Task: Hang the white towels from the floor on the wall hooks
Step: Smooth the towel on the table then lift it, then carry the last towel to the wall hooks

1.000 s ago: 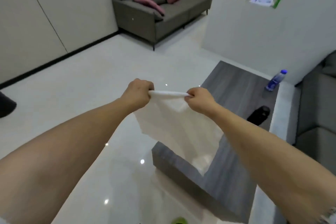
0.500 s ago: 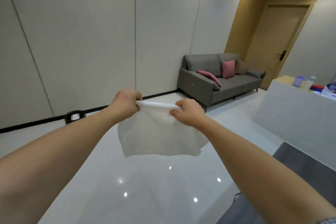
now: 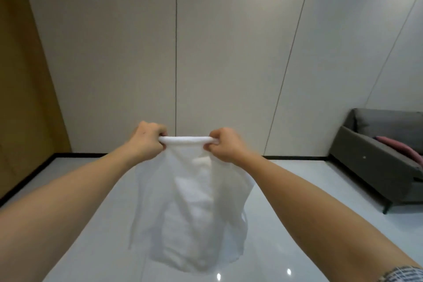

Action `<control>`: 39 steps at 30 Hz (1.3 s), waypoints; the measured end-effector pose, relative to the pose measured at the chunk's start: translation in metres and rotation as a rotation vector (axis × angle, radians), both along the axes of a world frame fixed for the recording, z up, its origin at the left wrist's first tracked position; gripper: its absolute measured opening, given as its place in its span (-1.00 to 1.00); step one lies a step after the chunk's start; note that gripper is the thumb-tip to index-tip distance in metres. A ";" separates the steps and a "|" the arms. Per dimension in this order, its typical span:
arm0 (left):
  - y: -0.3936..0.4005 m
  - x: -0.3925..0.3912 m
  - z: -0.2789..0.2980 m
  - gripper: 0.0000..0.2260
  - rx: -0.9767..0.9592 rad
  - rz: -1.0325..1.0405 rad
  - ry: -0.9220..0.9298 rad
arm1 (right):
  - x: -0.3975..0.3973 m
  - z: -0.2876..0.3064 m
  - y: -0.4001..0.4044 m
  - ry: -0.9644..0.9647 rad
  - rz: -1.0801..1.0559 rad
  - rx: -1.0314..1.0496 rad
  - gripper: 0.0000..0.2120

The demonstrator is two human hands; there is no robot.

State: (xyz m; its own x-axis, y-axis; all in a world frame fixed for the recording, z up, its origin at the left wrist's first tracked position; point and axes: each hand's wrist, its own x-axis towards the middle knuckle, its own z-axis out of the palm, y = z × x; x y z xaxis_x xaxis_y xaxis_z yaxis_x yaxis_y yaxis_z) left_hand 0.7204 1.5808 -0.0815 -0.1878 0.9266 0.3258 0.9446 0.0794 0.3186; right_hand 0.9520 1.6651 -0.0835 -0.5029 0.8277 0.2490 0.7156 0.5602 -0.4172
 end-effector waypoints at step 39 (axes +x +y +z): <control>0.151 -0.856 0.028 -0.94 -0.153 0.560 -0.299 | -1.017 0.035 0.239 0.068 0.846 -0.181 -0.72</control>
